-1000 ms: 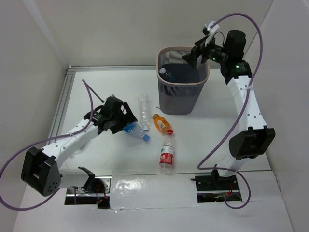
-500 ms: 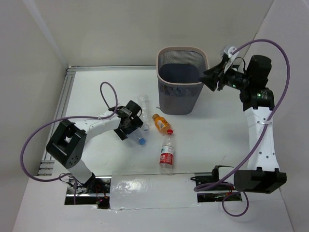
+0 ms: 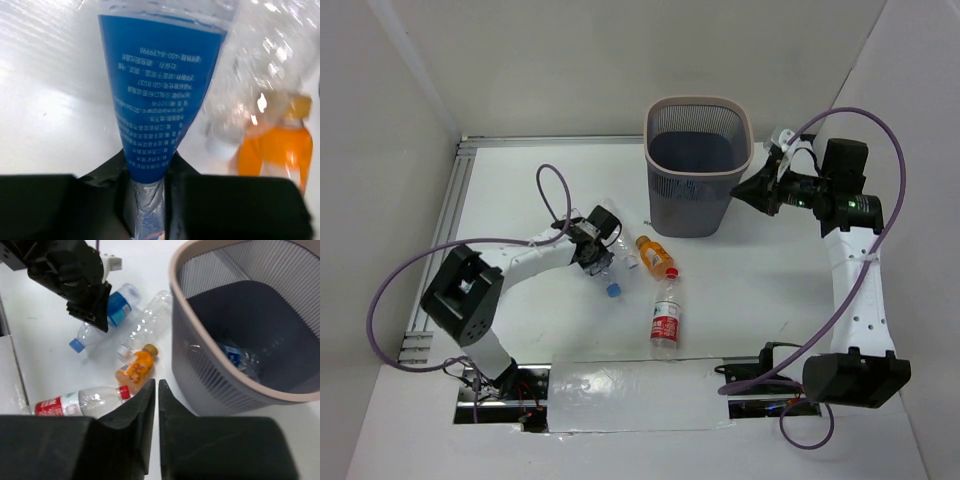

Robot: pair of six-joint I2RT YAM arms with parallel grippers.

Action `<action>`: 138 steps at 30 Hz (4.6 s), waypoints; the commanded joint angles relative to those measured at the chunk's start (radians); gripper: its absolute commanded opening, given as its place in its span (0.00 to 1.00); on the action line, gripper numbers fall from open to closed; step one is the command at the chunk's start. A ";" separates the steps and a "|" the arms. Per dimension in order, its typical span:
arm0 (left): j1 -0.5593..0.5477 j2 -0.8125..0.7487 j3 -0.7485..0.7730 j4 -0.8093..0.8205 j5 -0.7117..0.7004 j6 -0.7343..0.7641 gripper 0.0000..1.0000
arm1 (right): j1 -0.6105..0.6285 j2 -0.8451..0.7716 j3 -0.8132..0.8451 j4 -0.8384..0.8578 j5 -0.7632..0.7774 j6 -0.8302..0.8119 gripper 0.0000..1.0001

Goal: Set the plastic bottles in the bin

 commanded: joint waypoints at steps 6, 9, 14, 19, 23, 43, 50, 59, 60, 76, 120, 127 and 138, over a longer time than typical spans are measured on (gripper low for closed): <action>-0.100 -0.334 0.099 -0.120 -0.175 0.176 0.10 | -0.004 -0.205 -0.114 -0.191 -0.098 -0.402 0.14; -0.125 -0.412 0.191 -0.097 -0.189 0.271 0.08 | -0.004 -0.273 -0.190 -0.195 -0.088 -0.465 0.18; -0.136 -0.402 0.338 0.122 -0.101 0.466 0.08 | 0.007 -0.293 -0.268 -0.359 -0.078 -0.632 0.18; -0.145 -0.226 0.625 0.312 -0.002 0.632 0.08 | 0.047 -0.312 -0.329 -0.418 -0.036 -0.726 0.19; -0.145 -0.031 0.852 0.414 0.020 0.656 0.11 | 0.067 -0.337 -0.389 -0.431 0.003 -0.735 0.24; -0.180 0.392 1.331 0.440 -0.238 0.922 1.00 | 0.197 -0.414 -0.634 -0.432 0.010 -1.120 0.99; -0.190 -0.064 0.915 0.330 -0.261 0.876 1.00 | 0.433 -0.276 -0.694 -0.124 0.230 -1.178 0.99; -0.190 -0.729 0.089 -0.297 -0.396 0.344 1.00 | 0.835 -0.035 -0.691 0.170 0.546 -1.198 0.99; -0.190 -0.804 0.055 -0.359 -0.406 0.286 1.00 | 0.870 -0.009 -0.691 0.179 0.563 -1.198 0.99; -0.162 -0.911 -0.078 -0.706 -0.405 -0.060 1.00 | 0.942 0.174 -0.564 0.011 0.535 -1.228 0.41; 0.543 -0.535 -0.052 -0.430 -0.198 0.124 1.00 | 0.188 0.320 0.434 0.303 0.193 0.250 0.98; 0.717 -0.471 -0.005 -0.457 -0.130 0.113 1.00 | 0.114 0.188 0.251 0.245 0.045 0.167 0.52; 0.841 -0.552 -0.193 -0.283 0.051 -0.233 1.00 | 0.033 0.131 0.151 0.152 -0.078 0.133 0.30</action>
